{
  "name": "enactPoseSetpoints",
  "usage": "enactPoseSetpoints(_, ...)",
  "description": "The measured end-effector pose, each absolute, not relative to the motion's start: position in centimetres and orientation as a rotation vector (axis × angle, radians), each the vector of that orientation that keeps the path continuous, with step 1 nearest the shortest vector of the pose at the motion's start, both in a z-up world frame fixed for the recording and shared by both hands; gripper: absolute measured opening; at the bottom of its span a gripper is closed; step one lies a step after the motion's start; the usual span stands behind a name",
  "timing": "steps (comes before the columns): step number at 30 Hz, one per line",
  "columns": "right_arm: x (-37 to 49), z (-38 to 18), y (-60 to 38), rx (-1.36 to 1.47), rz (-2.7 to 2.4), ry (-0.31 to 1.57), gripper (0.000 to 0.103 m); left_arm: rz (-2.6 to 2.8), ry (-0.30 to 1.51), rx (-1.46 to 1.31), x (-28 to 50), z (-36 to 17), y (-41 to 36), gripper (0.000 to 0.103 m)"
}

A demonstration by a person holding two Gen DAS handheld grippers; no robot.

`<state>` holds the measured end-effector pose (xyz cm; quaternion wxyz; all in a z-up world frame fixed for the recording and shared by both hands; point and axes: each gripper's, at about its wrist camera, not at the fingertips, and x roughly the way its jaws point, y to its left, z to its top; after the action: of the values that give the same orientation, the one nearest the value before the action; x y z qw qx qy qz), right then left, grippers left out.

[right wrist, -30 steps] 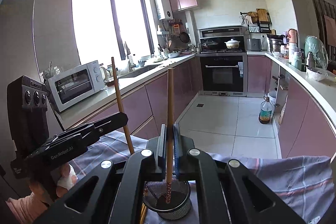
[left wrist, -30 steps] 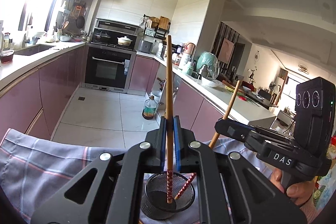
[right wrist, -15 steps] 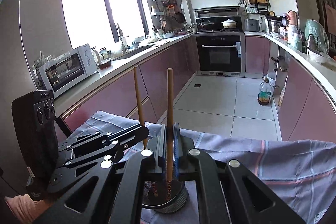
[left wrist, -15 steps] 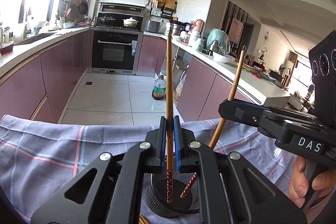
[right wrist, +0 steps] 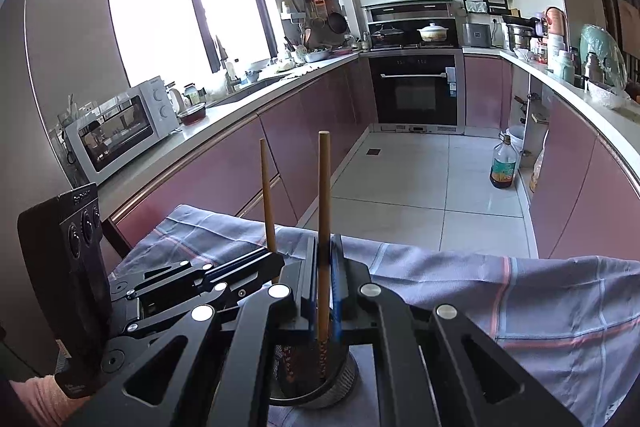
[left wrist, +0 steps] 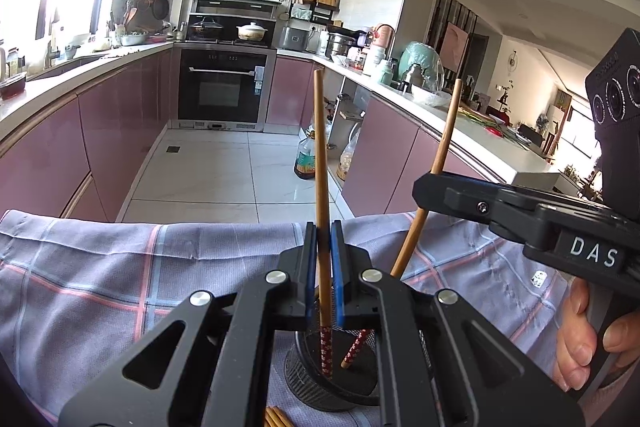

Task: Organize utensils
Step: 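Lower both chopsticks into the mesh cup and open both tools, then withdraw both tools from the cup back toward the chopstick row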

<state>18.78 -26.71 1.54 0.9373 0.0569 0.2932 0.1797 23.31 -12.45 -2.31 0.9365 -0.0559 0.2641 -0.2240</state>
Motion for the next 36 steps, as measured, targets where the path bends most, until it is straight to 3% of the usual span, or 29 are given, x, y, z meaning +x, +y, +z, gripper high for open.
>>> enactPoseSetpoints(10,19.1,1.0,-27.1,0.131,0.344,0.602,0.015,-0.420,0.512,-0.108,23.1,-2.0,-12.0,0.010)
enactPoseSetpoints(11,19.0,0.9,-27.2,0.134,0.341,0.599,0.016,-0.413,0.507,-0.104,23.1,-1.9,-11.9,0.012)
enactPoseSetpoints(13,18.4,1.1,-27.4,0.134,0.337,0.587,0.017,-0.396,0.495,-0.098,22.7,-1.7,-11.7,0.027)
enactPoseSetpoints(15,17.6,1.3,-27.7,0.139,0.347,0.577,0.018,-0.377,0.476,-0.094,22.2,-1.3,-11.1,0.033)
enactPoseSetpoints(23,12.3,1.4,-27.2,0.080,0.489,0.571,0.023,-0.337,0.494,-0.058,19.3,-0.7,-6.6,0.043)
enactPoseSetpoints(36,9.7,-9.2,-20.8,-0.032,0.607,0.930,0.022,-0.341,0.831,0.059,13.5,-11.8,-1.3,0.043)
